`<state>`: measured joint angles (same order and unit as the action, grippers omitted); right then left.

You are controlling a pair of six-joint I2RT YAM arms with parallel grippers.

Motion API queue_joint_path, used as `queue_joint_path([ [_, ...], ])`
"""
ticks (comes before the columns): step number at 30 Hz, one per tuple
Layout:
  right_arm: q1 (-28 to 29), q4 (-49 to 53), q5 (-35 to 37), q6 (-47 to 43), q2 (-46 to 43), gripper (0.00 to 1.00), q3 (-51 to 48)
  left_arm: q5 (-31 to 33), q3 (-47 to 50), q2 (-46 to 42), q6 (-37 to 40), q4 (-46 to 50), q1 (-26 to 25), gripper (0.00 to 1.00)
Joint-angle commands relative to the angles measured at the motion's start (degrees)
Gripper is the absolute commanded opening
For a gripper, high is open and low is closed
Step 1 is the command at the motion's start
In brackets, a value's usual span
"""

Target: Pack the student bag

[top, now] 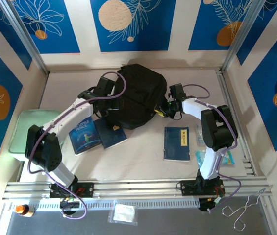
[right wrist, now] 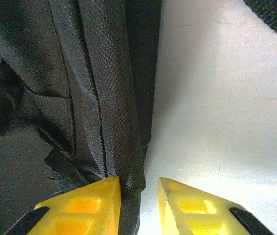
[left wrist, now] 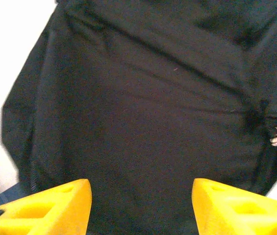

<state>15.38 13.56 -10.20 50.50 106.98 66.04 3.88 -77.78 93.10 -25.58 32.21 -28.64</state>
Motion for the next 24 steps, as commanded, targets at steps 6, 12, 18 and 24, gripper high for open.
queue_joint_path([
  [6,0.71,1.12,-1.91,0.73,1.99,0.22,-2.14,-8.34,-5.57,6.66,-3.34,-4.53,-3.44,0.55],
  [12,0.42,-2.58,-4.59,0.97,1.51,0.16,-3.9,-18.08,-7.77,14.65,-9.07,-11.4,-7.78,0.37],
  [18,-0.78,-9.1,-10.06,2.4,0.73,0.1,-6.61,-19.95,-8.62,20.49,-15.83,-16.06,-10.63,0.27],
  [24,-0.86,-12.04,-11.68,2.86,-0.88,0.08,-8.51,-17.85,-8.46,22.67,-19.04,-18.54,-12.02,0.23],
])
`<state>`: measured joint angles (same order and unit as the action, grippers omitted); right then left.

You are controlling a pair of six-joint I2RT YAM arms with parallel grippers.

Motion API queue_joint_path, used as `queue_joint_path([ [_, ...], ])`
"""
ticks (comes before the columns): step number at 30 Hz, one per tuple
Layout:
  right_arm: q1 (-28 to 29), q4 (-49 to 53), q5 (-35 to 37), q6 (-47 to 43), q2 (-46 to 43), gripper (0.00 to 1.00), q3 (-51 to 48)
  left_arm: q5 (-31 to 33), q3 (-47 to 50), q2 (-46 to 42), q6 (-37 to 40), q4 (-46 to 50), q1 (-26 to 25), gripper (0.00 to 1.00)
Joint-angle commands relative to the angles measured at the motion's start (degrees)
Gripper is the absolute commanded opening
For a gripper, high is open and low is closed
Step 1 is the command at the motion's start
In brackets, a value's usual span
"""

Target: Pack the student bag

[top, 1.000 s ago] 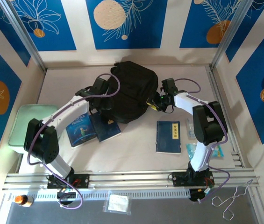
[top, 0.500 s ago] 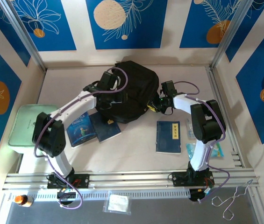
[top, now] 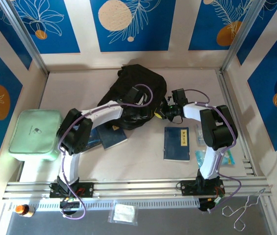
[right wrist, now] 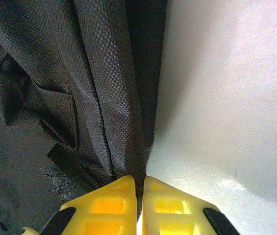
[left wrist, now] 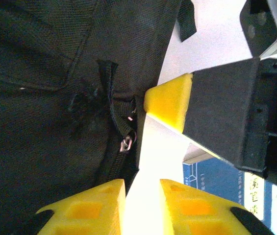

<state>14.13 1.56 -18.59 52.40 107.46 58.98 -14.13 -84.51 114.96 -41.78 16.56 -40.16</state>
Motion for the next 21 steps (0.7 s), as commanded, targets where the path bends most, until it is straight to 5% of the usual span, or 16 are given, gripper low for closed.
queue_joint_path([
  [1,0.37,-0.46,-3.58,1.11,-1.46,0.08,-1.71,0.86,-1.62,1.25,-3.29,-2.89,-0.58,0.23],
  [15,0.59,-1.39,-3.82,1.73,-1.55,0.07,-2.2,5.41,-2.18,5.02,-6.62,-4.72,-0.62,0.22],
  [18,0.59,-1.44,-3.91,1.75,-1.52,0.07,-2.2,5.9,-2.78,6.08,-7.17,-5.1,-0.62,0.12],
  [21,0.55,-1.47,-4.0,1.81,-1.46,0.07,-2.16,6.11,-4.03,7.4,-7.34,-4.28,-0.62,0.13],
])
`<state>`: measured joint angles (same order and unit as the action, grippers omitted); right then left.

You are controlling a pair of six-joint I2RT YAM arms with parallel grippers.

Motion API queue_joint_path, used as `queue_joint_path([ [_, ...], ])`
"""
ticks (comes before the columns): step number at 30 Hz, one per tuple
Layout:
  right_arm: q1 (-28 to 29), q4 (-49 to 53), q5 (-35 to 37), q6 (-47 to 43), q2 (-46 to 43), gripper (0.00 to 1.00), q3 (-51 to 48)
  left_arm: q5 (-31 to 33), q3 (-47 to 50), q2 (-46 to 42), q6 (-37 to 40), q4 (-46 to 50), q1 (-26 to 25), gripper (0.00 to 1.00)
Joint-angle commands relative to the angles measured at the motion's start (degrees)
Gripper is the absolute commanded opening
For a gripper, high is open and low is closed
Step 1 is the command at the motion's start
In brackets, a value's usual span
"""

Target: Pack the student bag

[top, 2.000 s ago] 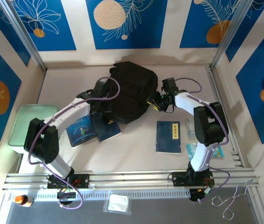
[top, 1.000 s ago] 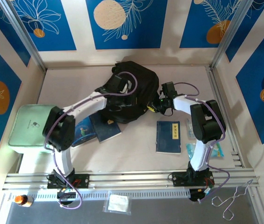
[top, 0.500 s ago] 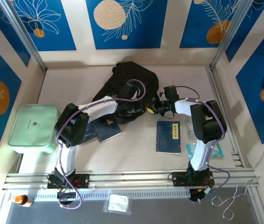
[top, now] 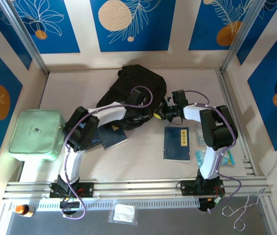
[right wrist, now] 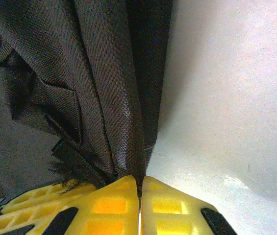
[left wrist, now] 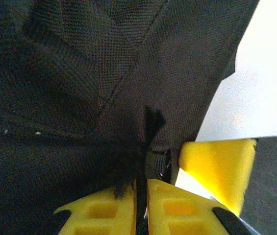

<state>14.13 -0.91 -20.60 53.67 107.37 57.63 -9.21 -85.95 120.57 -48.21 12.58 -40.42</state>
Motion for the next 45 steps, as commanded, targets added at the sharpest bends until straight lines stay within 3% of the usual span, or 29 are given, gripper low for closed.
queue_joint_path([
  [1,0.57,0.99,-2.05,0.41,-1.37,0.07,-0.76,1.13,-2.88,2.17,-0.92,-0.24,-0.33,0.14],
  [7,0.64,1.15,-2.08,0.33,-1.42,0.07,-0.67,0.31,-3.52,2.82,-0.66,-1.63,-0.36,0.24],
  [22,0.46,1.35,-1.2,0.61,-1.82,0.06,-1.28,2.67,1.52,-3.57,0.64,-7.85,-0.01,0.25],
  [31,0.37,1.01,-1.2,0.99,-1.55,0.06,-1.52,8.41,4.09,-10.75,4.2,-3.46,0.31,0.28],
  [39,0.28,0.99,-1.11,1.09,-1.64,0.06,-1.73,6.65,-3.65,-4.71,6.11,3.45,0.26,0.27],
  [45,0.29,1.08,-1.12,1.09,-1.55,0.06,-1.51,5.73,-7.07,-1.75,3.41,8.28,0.26,0.27],
])
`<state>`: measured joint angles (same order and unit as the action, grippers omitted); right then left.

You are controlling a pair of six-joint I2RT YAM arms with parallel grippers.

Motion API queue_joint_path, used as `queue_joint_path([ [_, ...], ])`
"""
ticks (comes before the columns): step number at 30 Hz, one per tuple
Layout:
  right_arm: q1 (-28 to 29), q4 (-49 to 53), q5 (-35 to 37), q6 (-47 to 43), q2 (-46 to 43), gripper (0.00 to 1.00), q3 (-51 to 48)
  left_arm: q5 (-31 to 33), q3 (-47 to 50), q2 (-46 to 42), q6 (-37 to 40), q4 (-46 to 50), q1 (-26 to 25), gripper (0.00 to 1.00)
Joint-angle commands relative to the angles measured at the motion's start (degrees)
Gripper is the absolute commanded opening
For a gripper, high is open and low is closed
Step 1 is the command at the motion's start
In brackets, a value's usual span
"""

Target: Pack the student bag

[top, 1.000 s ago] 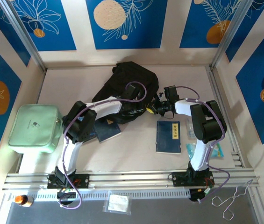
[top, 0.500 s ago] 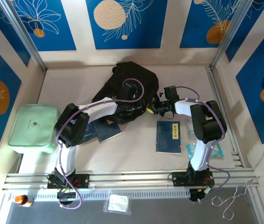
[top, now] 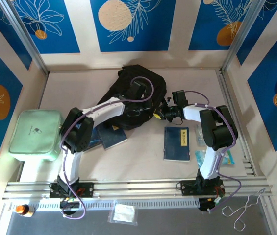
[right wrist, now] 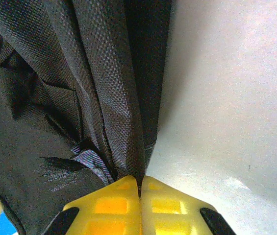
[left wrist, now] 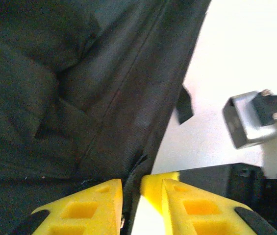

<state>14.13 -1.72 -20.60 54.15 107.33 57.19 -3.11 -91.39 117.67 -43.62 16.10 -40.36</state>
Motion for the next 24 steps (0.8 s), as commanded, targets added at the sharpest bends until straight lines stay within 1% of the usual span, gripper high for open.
queue_joint_path([
  [1,0.29,1.89,-1.11,0.63,-1.49,0.06,-1.03,-0.85,-1.66,1.4,-2.01,5.05,0.13,0.28],
  [6,0.28,1.89,-1.11,0.78,-1.36,0.06,-0.83,-2.71,-0.01,1.52,-6.34,5.31,-0.42,0.32],
  [10,0.28,1.78,-1.25,0.78,-1.33,0.06,-0.85,-3.78,1.48,1.97,-7.7,2.01,-0.69,0.32],
  [13,0.29,1.79,-1.42,0.98,-1.42,0.06,-0.85,-3.88,0.53,3.06,-8.19,1.94,-0.68,0.3],
  [18,0.18,0.89,-2.3,1.55,-1.77,0.05,-0.85,-1.36,1.05,3.91,-8.68,1.59,-0.6,0.24],
  [24,-0.02,-0.96,-3.94,2.75,-1.9,0.04,-0.93,-0.81,0.74,5.5,-10.3,0.76,-0.6,0.24],
])
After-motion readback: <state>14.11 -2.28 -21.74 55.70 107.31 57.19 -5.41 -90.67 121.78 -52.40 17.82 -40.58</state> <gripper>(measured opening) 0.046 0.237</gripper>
